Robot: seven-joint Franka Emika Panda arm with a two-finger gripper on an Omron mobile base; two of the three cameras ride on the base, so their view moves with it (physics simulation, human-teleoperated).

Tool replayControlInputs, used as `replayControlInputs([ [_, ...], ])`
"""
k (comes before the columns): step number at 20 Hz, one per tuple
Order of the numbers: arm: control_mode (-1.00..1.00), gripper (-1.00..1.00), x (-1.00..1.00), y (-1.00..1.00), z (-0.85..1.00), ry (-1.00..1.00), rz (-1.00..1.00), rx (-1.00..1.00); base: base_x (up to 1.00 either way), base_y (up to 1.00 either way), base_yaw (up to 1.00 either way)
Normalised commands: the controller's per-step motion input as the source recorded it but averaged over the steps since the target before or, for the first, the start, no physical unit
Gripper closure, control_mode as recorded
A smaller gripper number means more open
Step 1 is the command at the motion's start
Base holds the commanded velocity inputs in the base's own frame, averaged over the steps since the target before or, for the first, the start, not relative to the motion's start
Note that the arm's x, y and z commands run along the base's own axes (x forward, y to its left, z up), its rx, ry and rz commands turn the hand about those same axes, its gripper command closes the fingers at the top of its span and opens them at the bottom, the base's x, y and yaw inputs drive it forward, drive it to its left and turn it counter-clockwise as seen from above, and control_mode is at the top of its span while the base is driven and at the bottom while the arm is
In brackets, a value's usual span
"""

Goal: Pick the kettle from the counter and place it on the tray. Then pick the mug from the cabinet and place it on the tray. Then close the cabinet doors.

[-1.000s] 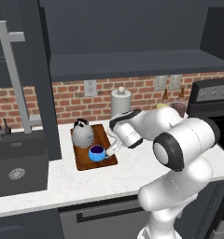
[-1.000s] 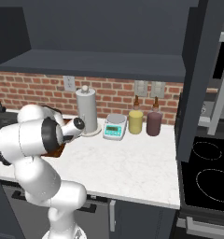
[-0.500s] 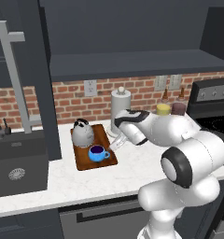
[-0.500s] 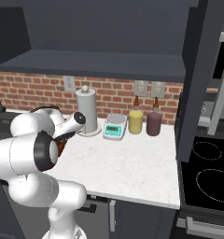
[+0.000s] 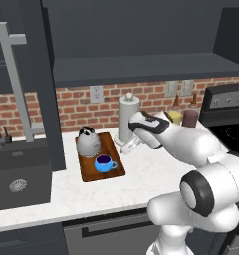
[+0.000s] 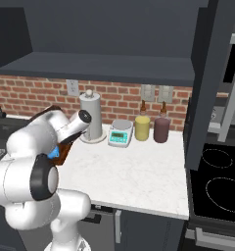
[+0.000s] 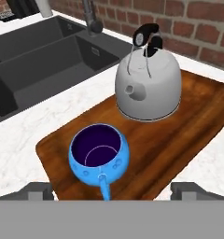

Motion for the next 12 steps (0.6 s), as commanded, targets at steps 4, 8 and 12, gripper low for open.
replayControlInputs([
  [4, -1.0, -1.0, -0.63, -0.01, 0.49, -0.01, 0.02, 0.0, 0.0, 0.0, 0.0],
  [8, -1.0, -1.0, -0.61, 0.0, 0.53, -0.02, 0.02, 0.0, 0.0, 0.0, 0.0],
  [12, -1.0, -1.0, -0.7, 0.0, 0.51, -0.21, 0.2, -0.03, 0.0, 0.0, 0.0],
])
